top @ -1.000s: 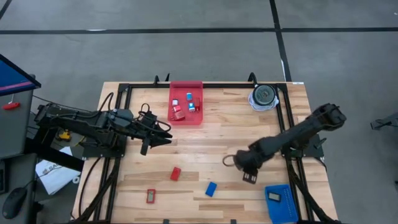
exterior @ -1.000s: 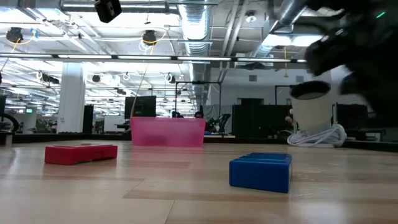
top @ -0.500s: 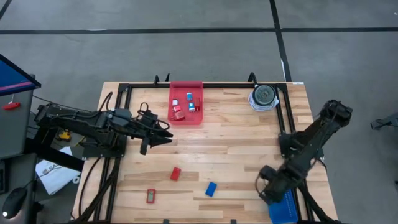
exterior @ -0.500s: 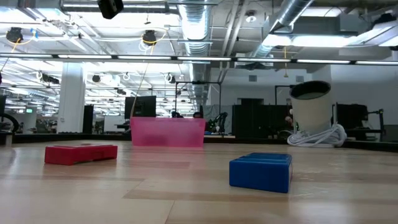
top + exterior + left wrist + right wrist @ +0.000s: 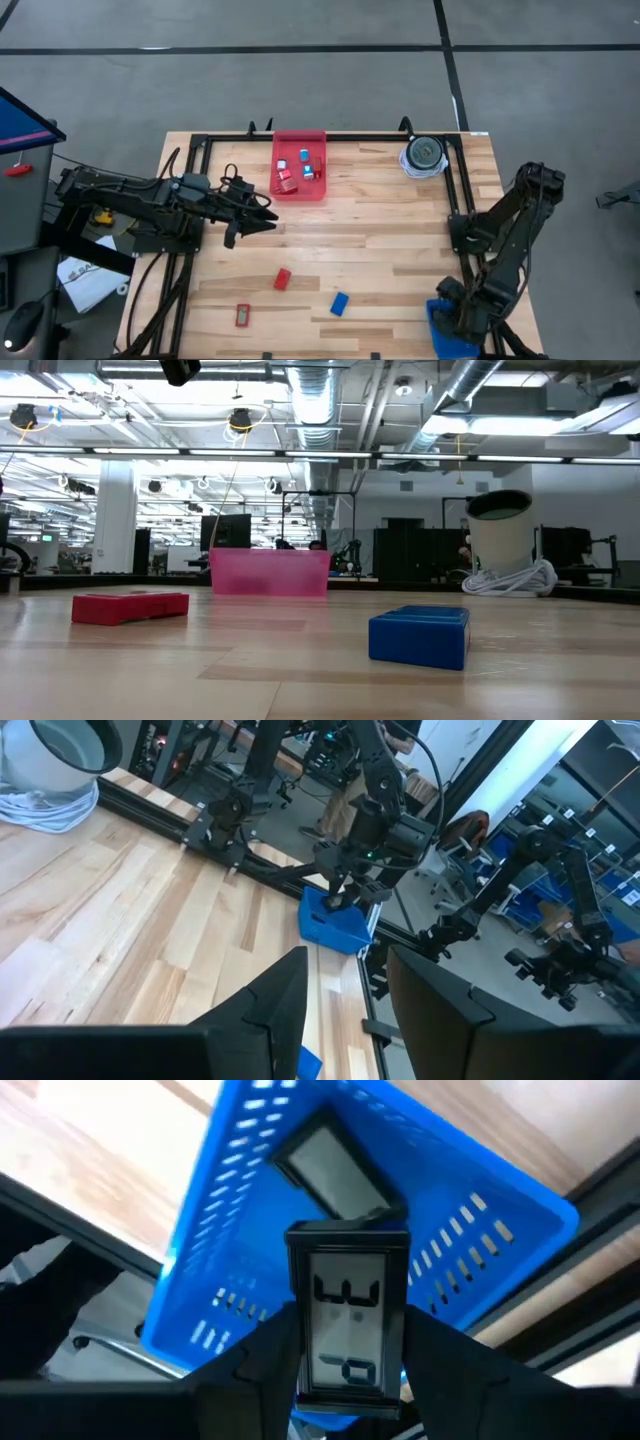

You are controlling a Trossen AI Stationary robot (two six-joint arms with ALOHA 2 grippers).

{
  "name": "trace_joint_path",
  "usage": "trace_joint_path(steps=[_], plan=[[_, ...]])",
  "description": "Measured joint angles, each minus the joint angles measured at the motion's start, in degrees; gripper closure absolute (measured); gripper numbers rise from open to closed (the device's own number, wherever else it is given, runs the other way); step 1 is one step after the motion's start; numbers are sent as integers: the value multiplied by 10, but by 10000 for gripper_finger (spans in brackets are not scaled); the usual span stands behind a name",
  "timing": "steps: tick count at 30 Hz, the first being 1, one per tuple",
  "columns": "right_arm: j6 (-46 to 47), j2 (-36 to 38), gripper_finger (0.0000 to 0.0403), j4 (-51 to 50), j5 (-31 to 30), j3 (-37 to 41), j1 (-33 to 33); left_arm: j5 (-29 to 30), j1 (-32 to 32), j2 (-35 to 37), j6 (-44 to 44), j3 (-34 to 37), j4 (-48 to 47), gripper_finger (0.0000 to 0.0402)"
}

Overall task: Pick & Place Office items
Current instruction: Put the black digital timer into the blue bin, then put the blue digital timer into the blue bin

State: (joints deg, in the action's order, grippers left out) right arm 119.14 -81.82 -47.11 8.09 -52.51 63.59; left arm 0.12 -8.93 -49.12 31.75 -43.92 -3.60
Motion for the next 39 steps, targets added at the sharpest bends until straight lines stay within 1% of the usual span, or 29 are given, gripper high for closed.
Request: trace_joint_path(steps=[10, 13, 20, 25, 31, 34, 36, 39], plan=[[7, 0, 245, -10, -10, 0, 6, 1, 0, 0, 1, 0, 3, 266], [7, 0, 236, -9, -21, 0, 6, 2, 0, 0, 1, 0, 3, 266], [5, 0, 208, -16, -22, 0, 6, 4, 0, 0, 2, 0, 3, 266], [5, 0, 197, -16, -25, 0, 6, 5, 0, 0, 2, 0, 3, 266], [2, 1, 196, 22, -65, 0, -18, 9, 0, 0, 2, 0, 1, 266], [-17, 1, 197, 47, -85, 0, -36, 14, 0, 0, 2, 0, -6, 266], [-51, 1, 198, 75, -106, 0, -50, 15, 0, 0, 2, 0, -10, 266], [-141, 1, 198, 137, -169, 0, -73, 16, 0, 0, 1, 0, -10, 266]])
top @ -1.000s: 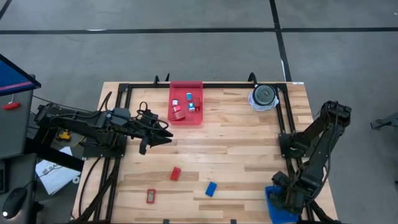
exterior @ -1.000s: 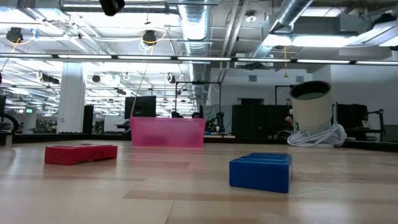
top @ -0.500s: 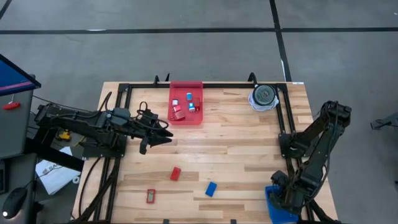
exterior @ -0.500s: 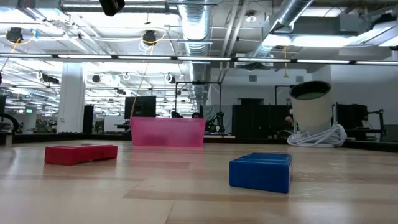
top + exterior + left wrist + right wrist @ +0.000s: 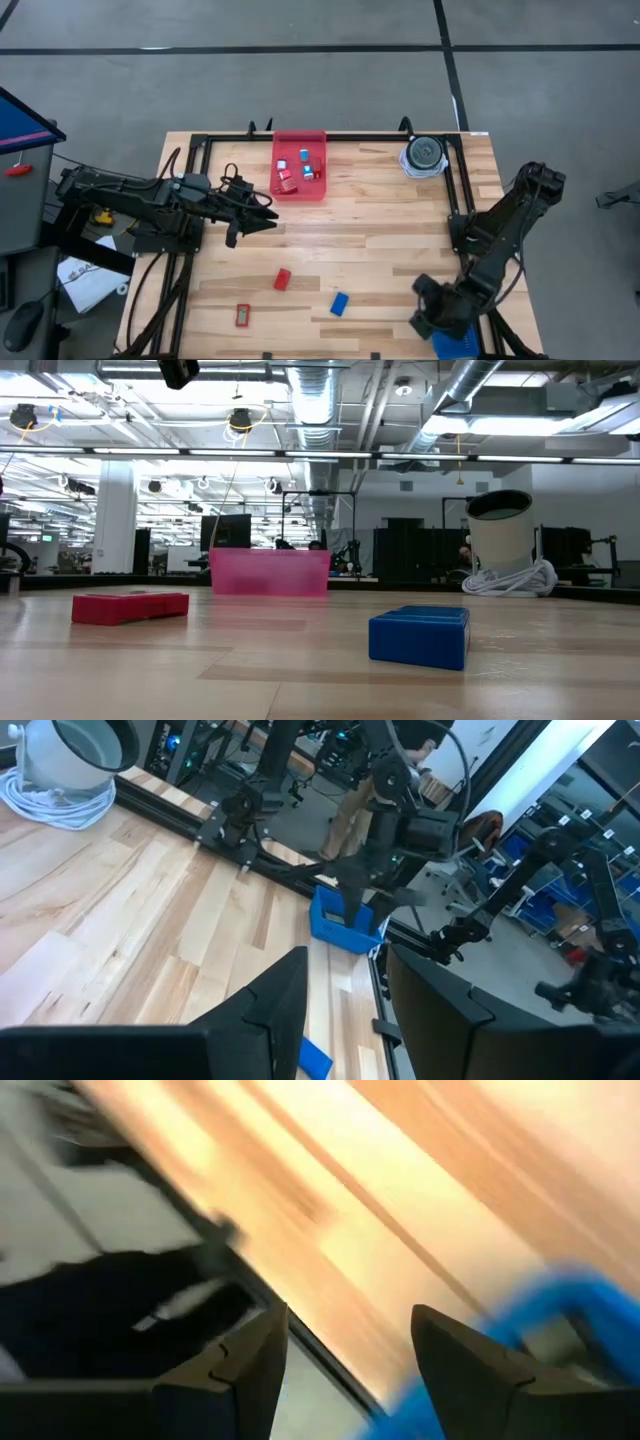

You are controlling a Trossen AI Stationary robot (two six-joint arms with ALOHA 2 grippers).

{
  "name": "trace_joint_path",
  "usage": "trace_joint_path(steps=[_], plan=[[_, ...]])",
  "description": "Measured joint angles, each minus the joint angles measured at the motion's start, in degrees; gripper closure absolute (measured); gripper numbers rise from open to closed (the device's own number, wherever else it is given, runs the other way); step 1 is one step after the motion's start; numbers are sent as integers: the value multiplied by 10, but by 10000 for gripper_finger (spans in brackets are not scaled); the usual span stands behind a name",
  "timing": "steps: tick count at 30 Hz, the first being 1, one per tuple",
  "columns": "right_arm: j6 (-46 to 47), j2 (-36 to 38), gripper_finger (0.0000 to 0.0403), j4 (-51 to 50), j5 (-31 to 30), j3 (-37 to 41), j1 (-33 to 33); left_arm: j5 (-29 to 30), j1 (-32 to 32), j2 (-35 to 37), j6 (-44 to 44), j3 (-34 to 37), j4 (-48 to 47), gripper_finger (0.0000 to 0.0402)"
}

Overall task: Pick & Place Office items
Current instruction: Put the blue digital timer into the blue bin

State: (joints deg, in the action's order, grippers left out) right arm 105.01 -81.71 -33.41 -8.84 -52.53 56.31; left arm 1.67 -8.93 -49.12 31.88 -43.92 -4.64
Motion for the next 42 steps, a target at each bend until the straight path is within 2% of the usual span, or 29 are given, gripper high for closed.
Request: trace_joint_path(steps=[2, 5, 9, 14, 19, 23, 29, 36, 42], plan=[[-69, 0, 198, 35, -32, 0, -20, 0, 0, 0, 0, 0, 0, 266], [-190, 0, 198, 73, -47, 0, -56, 0, 0, 0, 0, 0, 0, 266], [-441, 0, 198, 136, -48, 0, -109, 0, 0, 0, -1, 0, 0, 266], [-760, 0, 198, 222, -45, 0, -172, 0, 0, 0, -1, 0, 0, 266], [-979, 0, 198, 258, -1, 0, -237, 0, 0, -3, -1, 0, 2, 266], [-1074, 0, 198, 272, 58, 0, -287, 0, 0, -6, -1, 0, 5, 266], [-1134, -11, 198, 272, 130, -19, -340, 0, 0, -17, -1, 0, 9, 266], [-1193, -99, 198, 229, 171, -132, -342, 8, 0, -24, -1, 0, 7, 266], [-1237, -187, 198, 88, 173, -232, -335, 9, 0, -24, 1, 0, 3, 266]])
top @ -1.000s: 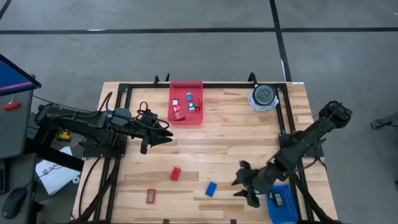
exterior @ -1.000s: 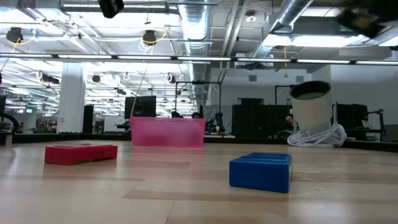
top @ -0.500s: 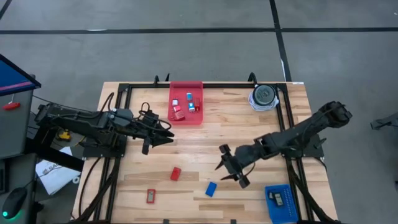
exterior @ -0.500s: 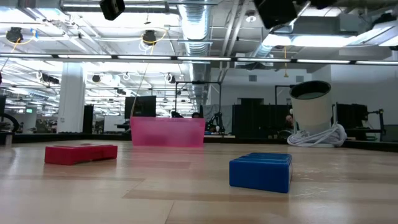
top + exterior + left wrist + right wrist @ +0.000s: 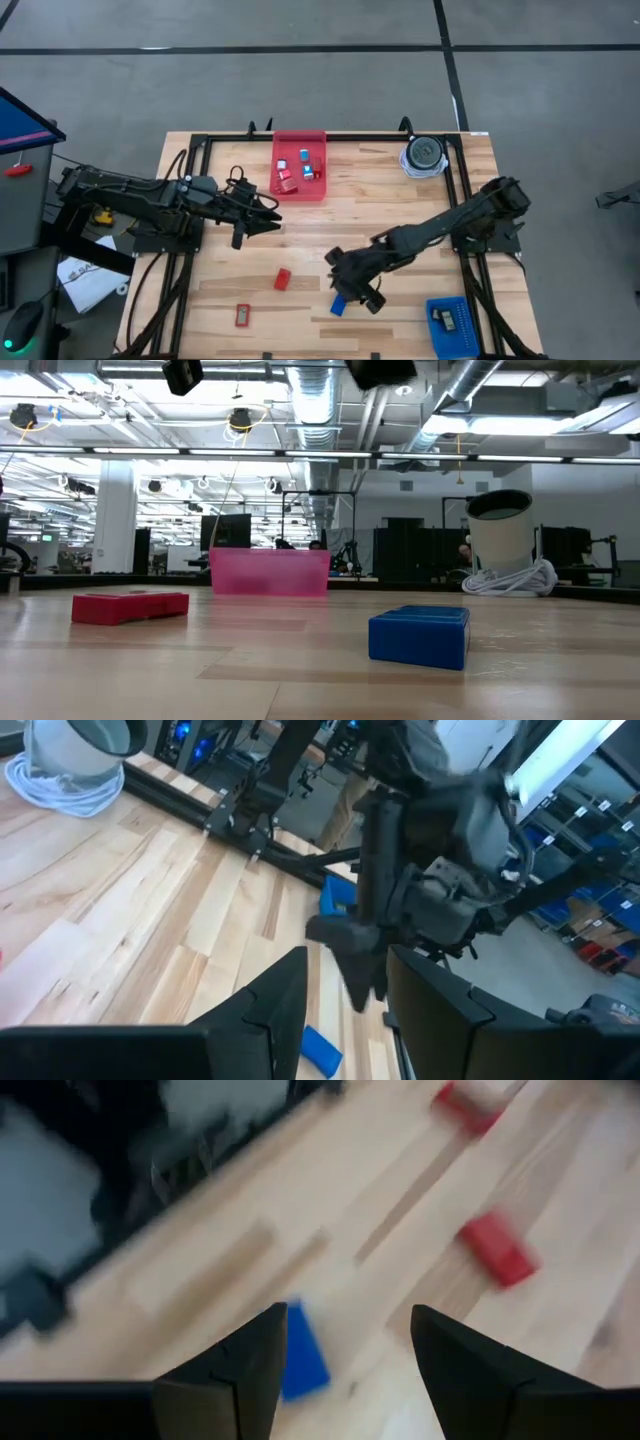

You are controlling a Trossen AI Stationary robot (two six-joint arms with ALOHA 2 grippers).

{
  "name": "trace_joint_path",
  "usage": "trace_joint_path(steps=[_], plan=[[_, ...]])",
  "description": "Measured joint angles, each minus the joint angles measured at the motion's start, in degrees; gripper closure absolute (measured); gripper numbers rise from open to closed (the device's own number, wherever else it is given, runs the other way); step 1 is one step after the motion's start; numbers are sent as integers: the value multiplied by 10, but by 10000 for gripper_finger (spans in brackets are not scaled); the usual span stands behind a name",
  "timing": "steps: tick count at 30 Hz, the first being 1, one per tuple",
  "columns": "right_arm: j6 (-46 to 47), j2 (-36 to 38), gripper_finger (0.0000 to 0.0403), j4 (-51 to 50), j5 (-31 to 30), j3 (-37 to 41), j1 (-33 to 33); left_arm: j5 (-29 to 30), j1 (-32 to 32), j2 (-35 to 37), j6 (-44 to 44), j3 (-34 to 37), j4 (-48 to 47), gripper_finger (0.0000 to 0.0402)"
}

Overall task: Pick & Place Office items
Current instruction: Put the blue digital timer into the blue bin

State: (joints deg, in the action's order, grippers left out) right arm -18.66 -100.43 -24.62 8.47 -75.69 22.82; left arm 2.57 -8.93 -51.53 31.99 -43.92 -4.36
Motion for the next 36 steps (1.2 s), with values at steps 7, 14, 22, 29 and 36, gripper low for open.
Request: trace_joint_path(steps=[7, 14, 22, 29, 36], plan=[[-116, -99, 198, -168, -41, -82, 7, 1, 0, 0, 2, 0, -8, 266], [-184, -143, 198, -165, -56, -126, 20, 5, 0, 0, 4, 0, -11, 266], [-195, -145, 191, -124, -50, -126, 22, 10, 0, 0, 14, 0, -28, 262], [-164, -160, 156, -111, -41, -127, 22, 9, 0, 0, 14, 0, -34, 227], [-154, -161, 147, -95, -43, -108, 26, 9, 0, 0, 13, 0, -34, 205]])
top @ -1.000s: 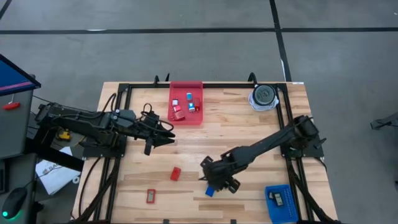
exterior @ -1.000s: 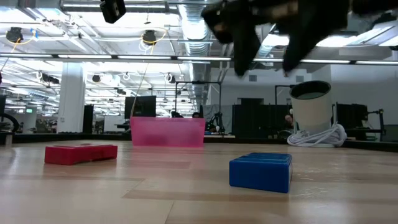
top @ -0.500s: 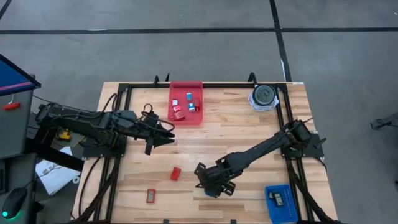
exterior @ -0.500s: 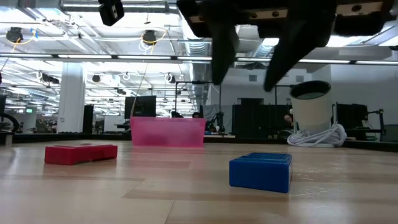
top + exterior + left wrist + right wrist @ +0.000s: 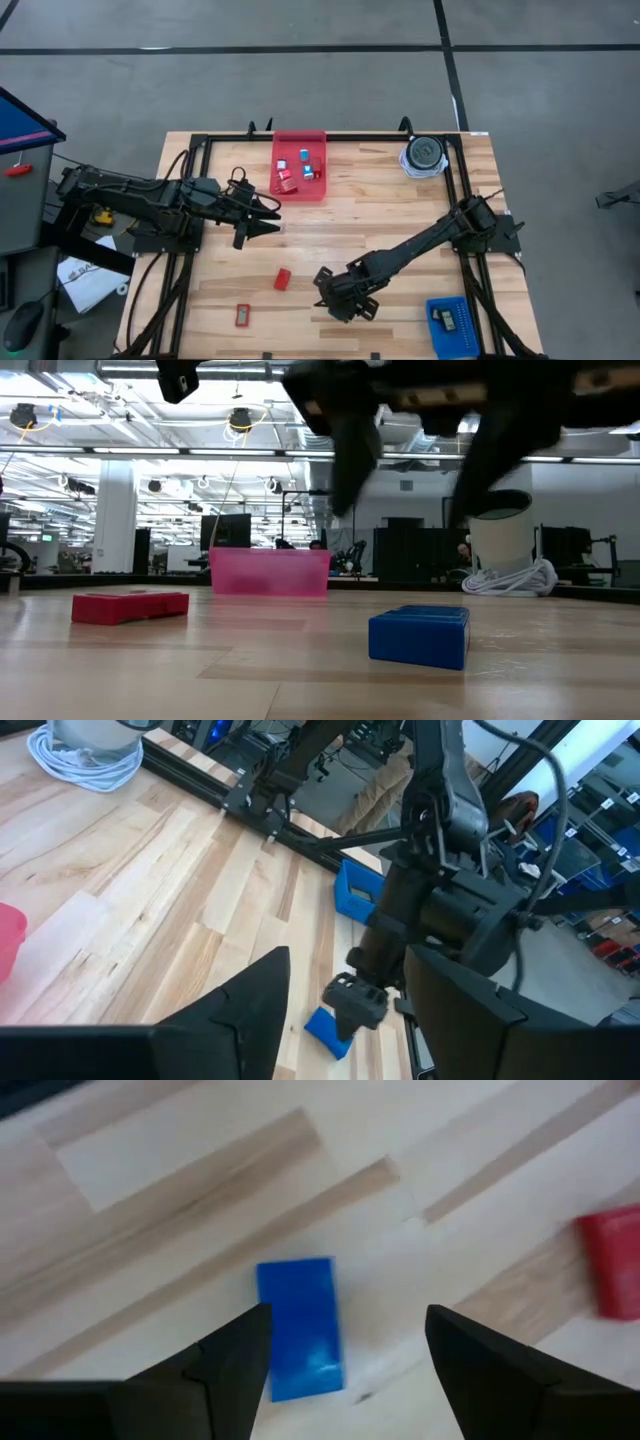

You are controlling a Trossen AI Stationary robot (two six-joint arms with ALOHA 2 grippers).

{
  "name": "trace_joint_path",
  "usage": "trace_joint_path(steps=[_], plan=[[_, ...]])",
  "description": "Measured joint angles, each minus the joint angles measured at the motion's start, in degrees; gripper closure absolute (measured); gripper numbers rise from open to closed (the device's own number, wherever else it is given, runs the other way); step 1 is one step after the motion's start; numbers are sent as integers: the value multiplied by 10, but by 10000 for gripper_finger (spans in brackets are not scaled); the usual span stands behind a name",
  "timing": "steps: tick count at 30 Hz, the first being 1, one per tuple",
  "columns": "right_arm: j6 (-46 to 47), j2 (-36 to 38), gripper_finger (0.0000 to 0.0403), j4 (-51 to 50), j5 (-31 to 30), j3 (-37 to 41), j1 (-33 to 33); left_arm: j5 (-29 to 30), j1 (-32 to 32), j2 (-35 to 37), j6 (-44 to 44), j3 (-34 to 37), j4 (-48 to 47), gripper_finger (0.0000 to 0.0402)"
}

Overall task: Pick & Place Office items
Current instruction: Put the blue digital timer into the blue bin

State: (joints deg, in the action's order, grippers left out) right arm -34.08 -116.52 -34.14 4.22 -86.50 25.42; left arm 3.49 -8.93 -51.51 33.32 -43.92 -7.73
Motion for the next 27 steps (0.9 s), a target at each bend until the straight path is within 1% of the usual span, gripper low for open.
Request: trace_joint_path(steps=[12, 16, 19, 22, 27], plan=[[7, 0, 147, 18, 0, 54, 2, -2, 0, 0, 0, 0, 0, 203], [6, 0, 147, 27, -1, 55, 1, -5, 0, 0, -3, 0, 0, 203], [9, -17, 147, 47, 0, 55, -1, -5, 0, 0, -3, 0, 0, 203], [11, -35, 147, 42, 1, 53, 4, -5, 0, 0, -3, 0, 0, 203], [11, -36, 147, 43, -6, 52, 12, -7, 0, 0, -1, 0, 0, 203]])
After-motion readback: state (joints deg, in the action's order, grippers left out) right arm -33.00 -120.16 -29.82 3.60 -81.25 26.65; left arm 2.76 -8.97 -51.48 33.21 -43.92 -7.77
